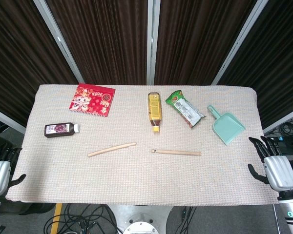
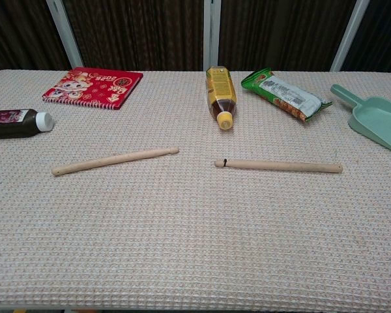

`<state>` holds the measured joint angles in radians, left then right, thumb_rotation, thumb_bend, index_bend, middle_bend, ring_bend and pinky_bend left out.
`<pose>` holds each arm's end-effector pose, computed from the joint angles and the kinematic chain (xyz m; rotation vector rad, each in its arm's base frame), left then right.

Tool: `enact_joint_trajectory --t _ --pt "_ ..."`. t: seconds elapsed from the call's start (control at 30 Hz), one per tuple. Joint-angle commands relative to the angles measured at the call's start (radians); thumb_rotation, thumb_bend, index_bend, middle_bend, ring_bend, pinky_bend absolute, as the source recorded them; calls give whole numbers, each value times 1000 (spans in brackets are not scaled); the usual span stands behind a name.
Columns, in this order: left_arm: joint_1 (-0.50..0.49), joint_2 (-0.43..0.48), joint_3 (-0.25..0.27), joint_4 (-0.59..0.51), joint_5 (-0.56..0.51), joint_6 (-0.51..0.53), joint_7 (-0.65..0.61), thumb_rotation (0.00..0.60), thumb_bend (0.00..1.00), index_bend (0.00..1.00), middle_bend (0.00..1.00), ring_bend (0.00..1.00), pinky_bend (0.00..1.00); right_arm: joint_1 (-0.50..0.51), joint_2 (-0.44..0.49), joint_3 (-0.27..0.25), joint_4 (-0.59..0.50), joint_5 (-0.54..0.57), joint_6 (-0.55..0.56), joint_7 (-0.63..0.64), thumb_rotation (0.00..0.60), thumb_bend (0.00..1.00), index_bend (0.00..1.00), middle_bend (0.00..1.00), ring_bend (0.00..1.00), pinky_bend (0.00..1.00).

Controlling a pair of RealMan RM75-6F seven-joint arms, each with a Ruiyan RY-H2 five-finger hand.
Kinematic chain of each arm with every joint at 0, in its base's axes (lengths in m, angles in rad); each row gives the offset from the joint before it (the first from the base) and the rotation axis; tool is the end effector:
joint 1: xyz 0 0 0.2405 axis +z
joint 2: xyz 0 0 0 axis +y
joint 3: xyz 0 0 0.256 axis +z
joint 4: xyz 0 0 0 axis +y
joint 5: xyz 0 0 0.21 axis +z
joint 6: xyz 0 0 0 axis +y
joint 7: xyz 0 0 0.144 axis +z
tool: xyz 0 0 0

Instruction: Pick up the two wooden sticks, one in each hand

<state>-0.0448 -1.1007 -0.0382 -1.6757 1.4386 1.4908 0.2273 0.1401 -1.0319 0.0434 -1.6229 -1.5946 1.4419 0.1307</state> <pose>-0.3154 0.1650 0.1613 -1.3813 -0.8243 -0.7014 -0.2959 -0.1958 0.1738 1.5056 -0.9116 0.9977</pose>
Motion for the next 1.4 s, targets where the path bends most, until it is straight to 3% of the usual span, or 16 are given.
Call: enact_joint_trajectory --t 0.03,0.37,0.57,0.67,1.0,1.17,1.4 --pt "3 -3 -1 5 1 6 -5 600 125 204 145 62 62 0 -7 3 2 -2 9 -1 600 291 55 139 0 0" --pt "4 -3 6 10 12 7 -12 600 124 204 145 62 62 -5 -17 0 4 -7 24 -5 600 293 55 150 5 5" --pt "0 -8 5 10 15 6 -10 600 125 204 145 63 61 43 -90 16 22 29 -58 -68 600 296 169 267 123 148" --pt "-1 -7 6 8 17 5 -10 600 125 204 145 62 62 97 -145 33 32 68 -146 -138 600 297 254 319 172 186" --pt "0 -7 13 8 13 -4 -21 600 124 204 145 63 62 277 -399 86 214 207 -402 -306 600 283 364 410 245 220" --pt "-1 -3 14 6 11 -8 -22 600 125 204 145 62 62 327 -502 89 319 214 -427 -364 600 133 420 443 260 228" --pt "1 -5 16 18 7 -12 -38 600 124 204 145 63 62 355 -589 74 415 212 -431 -401 600 138 468 476 277 229"
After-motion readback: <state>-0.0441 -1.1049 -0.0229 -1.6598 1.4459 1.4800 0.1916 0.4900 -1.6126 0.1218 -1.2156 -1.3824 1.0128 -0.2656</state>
